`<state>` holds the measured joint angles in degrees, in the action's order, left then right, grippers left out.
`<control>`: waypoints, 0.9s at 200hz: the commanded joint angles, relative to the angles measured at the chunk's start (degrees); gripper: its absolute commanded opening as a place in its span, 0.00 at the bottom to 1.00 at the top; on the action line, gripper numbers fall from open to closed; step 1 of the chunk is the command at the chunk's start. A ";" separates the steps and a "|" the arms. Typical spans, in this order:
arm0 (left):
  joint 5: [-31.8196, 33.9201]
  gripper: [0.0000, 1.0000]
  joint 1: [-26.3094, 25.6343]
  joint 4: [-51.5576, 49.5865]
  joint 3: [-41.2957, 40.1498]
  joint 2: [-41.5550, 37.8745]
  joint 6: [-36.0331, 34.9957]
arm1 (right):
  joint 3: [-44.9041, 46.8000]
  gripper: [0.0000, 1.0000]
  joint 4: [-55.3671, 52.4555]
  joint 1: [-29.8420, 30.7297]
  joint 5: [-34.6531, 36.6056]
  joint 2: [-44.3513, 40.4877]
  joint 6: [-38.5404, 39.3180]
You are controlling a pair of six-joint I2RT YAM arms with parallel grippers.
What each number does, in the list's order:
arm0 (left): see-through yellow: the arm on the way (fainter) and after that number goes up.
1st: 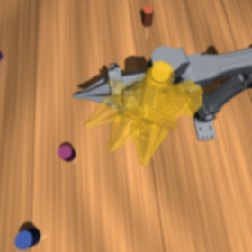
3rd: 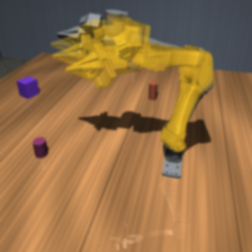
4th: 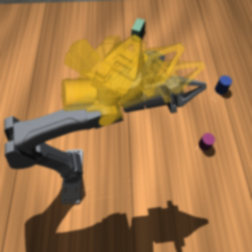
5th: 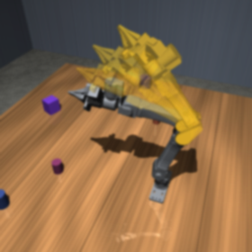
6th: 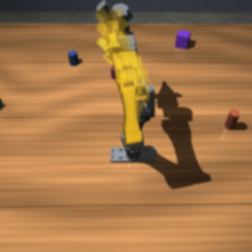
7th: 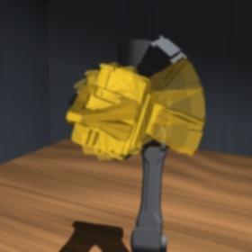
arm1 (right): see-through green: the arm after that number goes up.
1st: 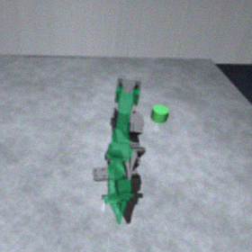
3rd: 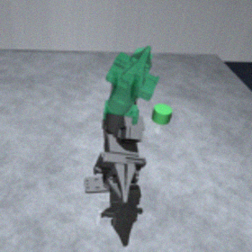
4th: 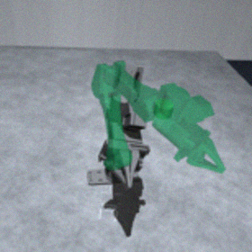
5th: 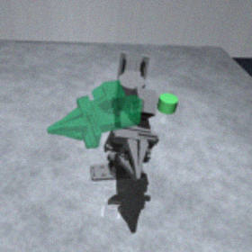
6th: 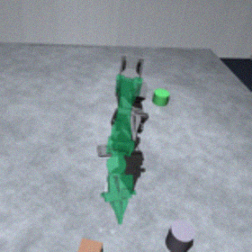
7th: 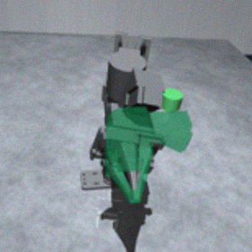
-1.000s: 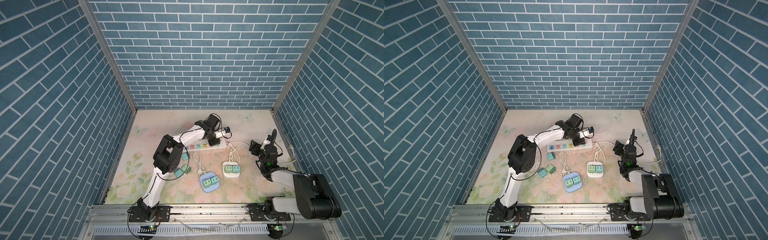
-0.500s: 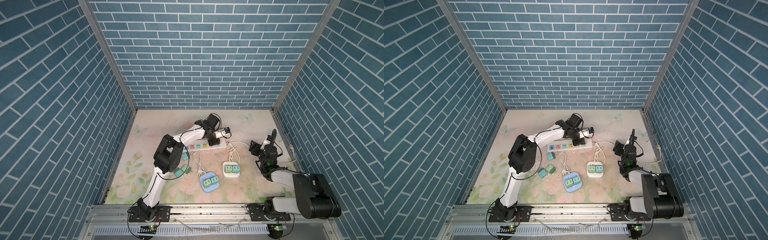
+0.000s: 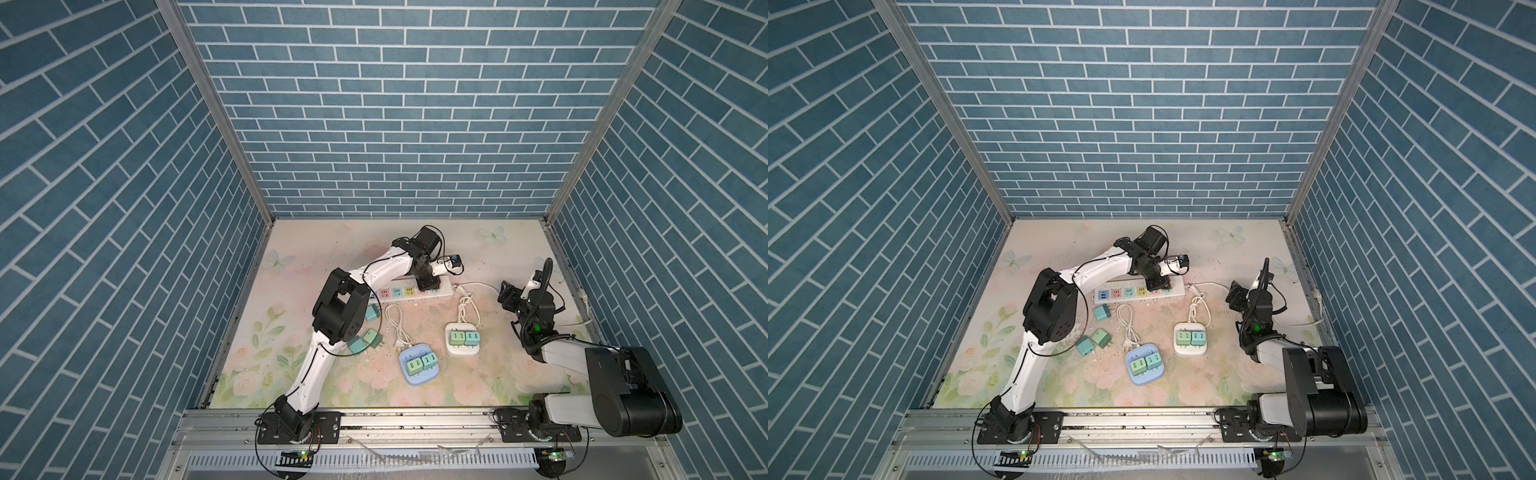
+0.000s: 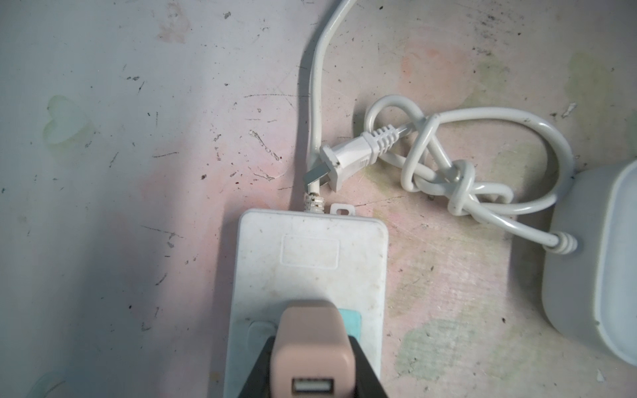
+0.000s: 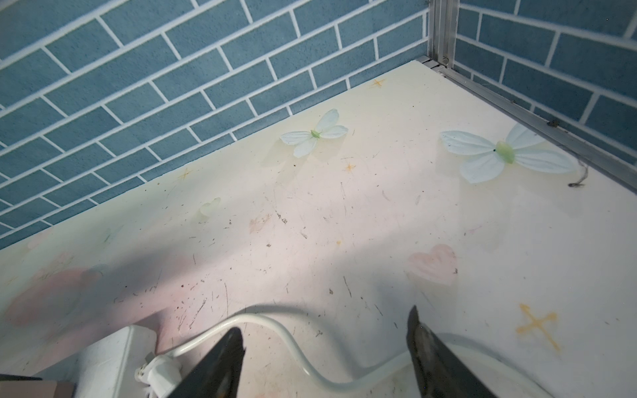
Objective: Insert plugs into power strip
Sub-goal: Insert the plug into the socket.
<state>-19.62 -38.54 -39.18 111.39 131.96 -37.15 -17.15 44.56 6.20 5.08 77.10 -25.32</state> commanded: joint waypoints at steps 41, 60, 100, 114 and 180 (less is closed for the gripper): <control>-0.51 0.00 1.76 -7.91 -0.56 4.69 -1.78 | -1.48 0.77 0.09 -0.24 -0.43 0.34 -1.40; -0.28 0.00 1.76 -7.93 -0.39 4.71 -1.90 | -1.49 0.77 0.05 -0.29 -0.43 0.33 -1.41; 0.49 0.65 1.73 -6.11 -0.79 2.86 -0.56 | -1.49 0.76 0.01 -0.23 -0.48 0.39 -1.39; 1.03 0.99 1.71 -5.68 -0.79 1.20 -0.56 | -1.58 0.77 -0.04 -0.24 -0.54 0.38 -1.40; -1.41 1.00 1.19 -0.79 -8.35 -18.51 4.42 | -2.31 0.76 -0.94 -0.29 -0.51 0.77 -1.32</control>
<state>-20.05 -37.08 -42.59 106.76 125.60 -36.18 -17.65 44.42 6.20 4.86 77.36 -25.32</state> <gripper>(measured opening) 0.995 0.766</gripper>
